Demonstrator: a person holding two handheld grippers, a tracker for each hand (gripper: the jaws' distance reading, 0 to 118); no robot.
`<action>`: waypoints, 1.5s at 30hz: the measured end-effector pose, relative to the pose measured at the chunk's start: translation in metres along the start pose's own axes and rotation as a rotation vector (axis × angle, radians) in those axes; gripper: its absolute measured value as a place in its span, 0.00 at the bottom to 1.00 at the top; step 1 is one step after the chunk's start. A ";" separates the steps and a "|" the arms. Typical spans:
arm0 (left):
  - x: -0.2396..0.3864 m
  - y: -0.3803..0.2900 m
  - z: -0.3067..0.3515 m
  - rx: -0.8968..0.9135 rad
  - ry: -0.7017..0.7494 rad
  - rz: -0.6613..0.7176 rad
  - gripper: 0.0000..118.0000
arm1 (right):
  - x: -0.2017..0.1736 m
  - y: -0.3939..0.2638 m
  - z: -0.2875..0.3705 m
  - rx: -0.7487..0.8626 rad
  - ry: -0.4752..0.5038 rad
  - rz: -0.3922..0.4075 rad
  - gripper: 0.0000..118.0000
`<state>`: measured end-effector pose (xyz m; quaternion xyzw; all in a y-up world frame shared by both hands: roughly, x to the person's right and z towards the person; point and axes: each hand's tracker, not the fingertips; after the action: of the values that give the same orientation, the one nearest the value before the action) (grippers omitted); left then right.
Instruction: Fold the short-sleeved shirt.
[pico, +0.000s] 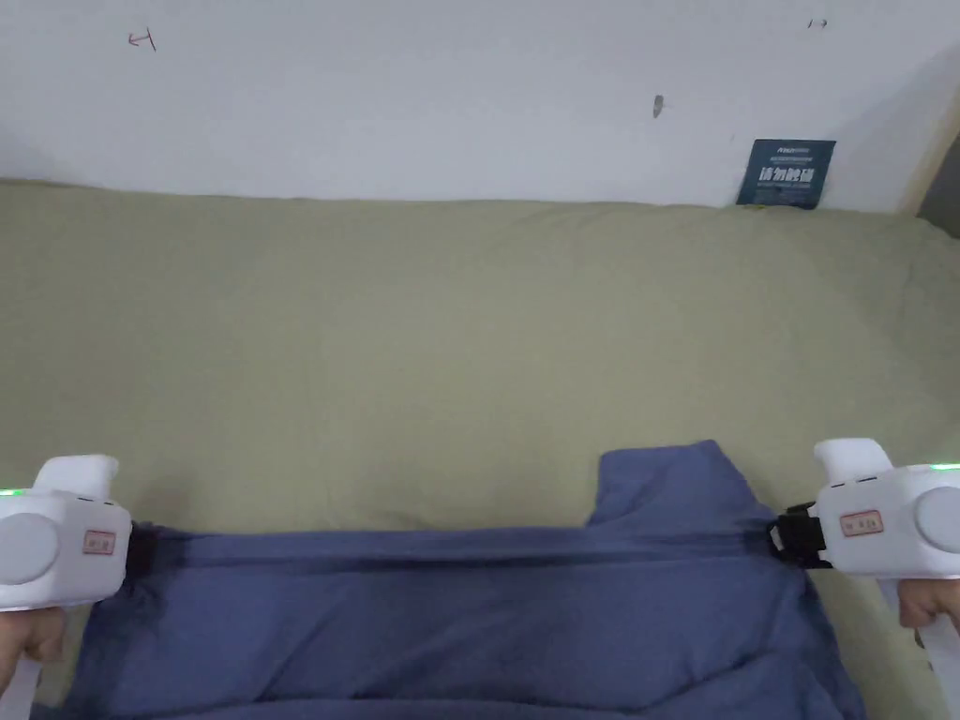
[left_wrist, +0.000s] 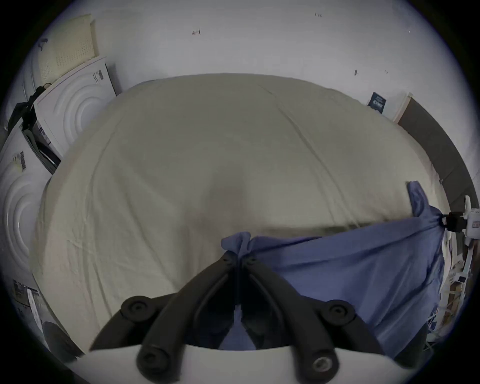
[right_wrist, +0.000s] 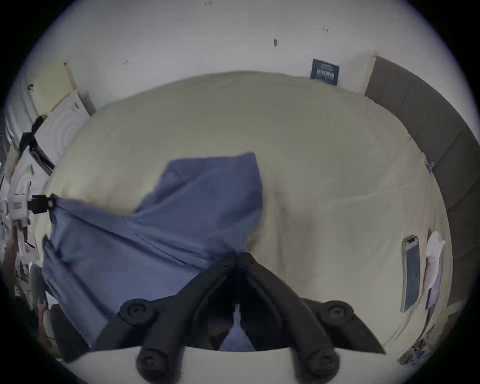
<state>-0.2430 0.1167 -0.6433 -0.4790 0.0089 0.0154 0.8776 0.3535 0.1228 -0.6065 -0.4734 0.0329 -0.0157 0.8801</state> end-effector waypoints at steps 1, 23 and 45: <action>-0.002 -0.002 0.013 0.013 -0.003 0.001 0.01 | -0.002 -0.003 0.013 0.016 0.009 0.000 0.03; -0.059 -0.198 0.138 0.140 -0.115 0.004 0.01 | -0.019 -0.200 0.142 0.067 0.122 -0.019 0.03; 0.118 -0.140 0.295 0.885 -0.020 -0.023 0.28 | -0.160 -0.131 0.272 0.996 -0.056 -0.104 0.01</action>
<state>-0.1194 0.2917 -0.3695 -0.0570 0.0005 0.0049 0.9984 0.2145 0.2866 -0.3410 0.0028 -0.0258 -0.0607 0.9978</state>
